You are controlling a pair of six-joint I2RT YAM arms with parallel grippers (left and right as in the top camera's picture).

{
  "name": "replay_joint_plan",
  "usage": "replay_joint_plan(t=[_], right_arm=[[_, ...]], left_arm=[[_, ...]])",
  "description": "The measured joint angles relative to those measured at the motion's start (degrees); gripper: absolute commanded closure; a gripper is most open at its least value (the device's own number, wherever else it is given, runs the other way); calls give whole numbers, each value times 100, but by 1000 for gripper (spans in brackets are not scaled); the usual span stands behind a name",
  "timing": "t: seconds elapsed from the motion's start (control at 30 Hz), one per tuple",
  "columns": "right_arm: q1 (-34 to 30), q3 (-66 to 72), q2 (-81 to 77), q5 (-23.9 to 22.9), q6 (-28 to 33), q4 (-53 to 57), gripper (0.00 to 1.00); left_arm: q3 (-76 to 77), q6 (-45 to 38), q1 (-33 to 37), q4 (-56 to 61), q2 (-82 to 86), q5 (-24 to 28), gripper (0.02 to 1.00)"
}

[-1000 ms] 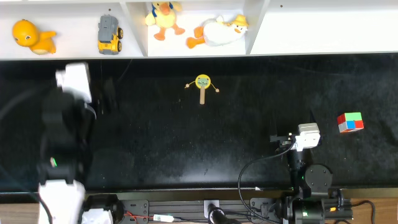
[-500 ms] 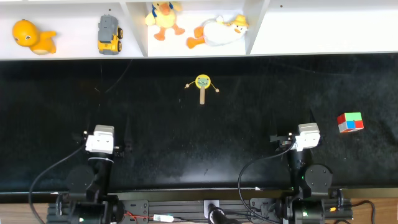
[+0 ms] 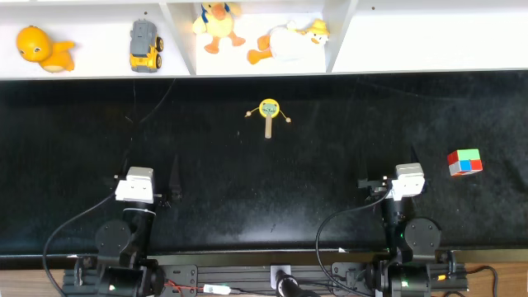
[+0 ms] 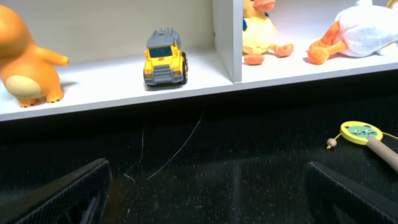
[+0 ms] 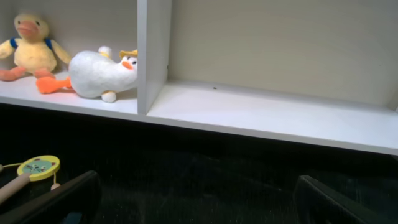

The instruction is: Store Toys

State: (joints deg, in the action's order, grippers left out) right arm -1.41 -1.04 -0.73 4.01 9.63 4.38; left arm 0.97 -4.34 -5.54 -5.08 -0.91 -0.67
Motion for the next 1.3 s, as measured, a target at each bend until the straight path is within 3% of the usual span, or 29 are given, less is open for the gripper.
replay_joint_plan(t=[0.97, 1.13, 1.3], right_arm=[[2, 0, -20, -142, -2, -11, 5], [92, -219, -807, -343, -680, 201, 5], [535, -1266, -2240, -426, -1456, 1156, 7]], left_arm=[[0, 103, 0, 4, 0, -22, 20], [0, 103, 0, 4, 0, -24, 23], [-4, 103, 0, 4, 0, -24, 20]])
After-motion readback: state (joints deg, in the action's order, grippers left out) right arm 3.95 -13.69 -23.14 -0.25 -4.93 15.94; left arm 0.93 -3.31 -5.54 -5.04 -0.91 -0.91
